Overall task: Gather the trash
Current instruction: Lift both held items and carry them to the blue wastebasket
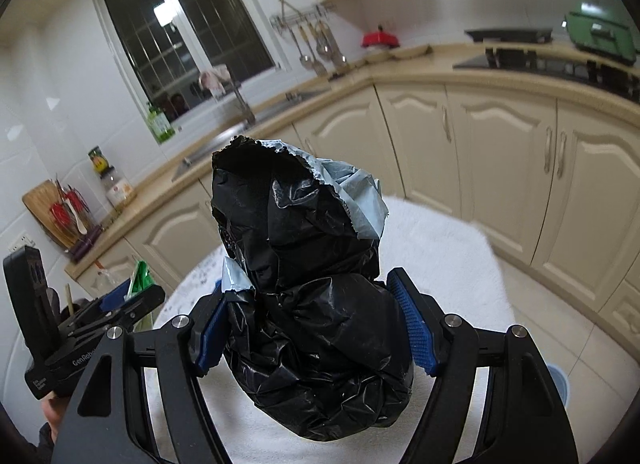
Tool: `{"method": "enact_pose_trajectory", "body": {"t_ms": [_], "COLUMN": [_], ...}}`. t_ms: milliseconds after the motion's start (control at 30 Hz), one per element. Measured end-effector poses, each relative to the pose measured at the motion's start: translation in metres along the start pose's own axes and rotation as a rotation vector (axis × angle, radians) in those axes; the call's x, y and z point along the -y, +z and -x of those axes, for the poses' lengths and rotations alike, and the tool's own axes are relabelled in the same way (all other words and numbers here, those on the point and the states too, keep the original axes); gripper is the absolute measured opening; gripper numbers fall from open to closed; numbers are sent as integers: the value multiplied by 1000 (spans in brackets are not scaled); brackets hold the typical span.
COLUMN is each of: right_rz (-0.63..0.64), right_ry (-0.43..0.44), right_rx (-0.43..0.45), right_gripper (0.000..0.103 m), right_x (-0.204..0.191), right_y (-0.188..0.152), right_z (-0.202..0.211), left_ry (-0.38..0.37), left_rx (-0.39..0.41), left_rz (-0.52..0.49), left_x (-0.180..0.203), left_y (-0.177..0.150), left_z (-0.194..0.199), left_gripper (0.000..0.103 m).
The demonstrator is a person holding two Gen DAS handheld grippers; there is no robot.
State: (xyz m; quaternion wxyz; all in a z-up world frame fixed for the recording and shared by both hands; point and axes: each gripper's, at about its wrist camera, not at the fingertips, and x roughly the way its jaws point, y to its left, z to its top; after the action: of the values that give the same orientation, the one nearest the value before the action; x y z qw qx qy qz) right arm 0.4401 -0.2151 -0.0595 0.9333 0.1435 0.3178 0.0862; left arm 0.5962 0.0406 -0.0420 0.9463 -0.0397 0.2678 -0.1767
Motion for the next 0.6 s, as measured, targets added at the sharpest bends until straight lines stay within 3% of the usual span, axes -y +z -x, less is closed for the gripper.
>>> {"method": "enact_pose_trajectory", "body": {"t_ms": [267, 600], "right_rz": [-16, -154], "right_ry": [-42, -259], "right_rx": [125, 261], "right_gripper": [74, 74], "right_x": [17, 97], "right_y": [8, -6], "right_z": [66, 164], "left_ry": [-138, -384], "left_rx": [92, 56], "left_rz": [-96, -213], "left_x": [48, 122], "left_y": [-13, -20], "left_z": [43, 28], "left_gripper": [72, 72]}}
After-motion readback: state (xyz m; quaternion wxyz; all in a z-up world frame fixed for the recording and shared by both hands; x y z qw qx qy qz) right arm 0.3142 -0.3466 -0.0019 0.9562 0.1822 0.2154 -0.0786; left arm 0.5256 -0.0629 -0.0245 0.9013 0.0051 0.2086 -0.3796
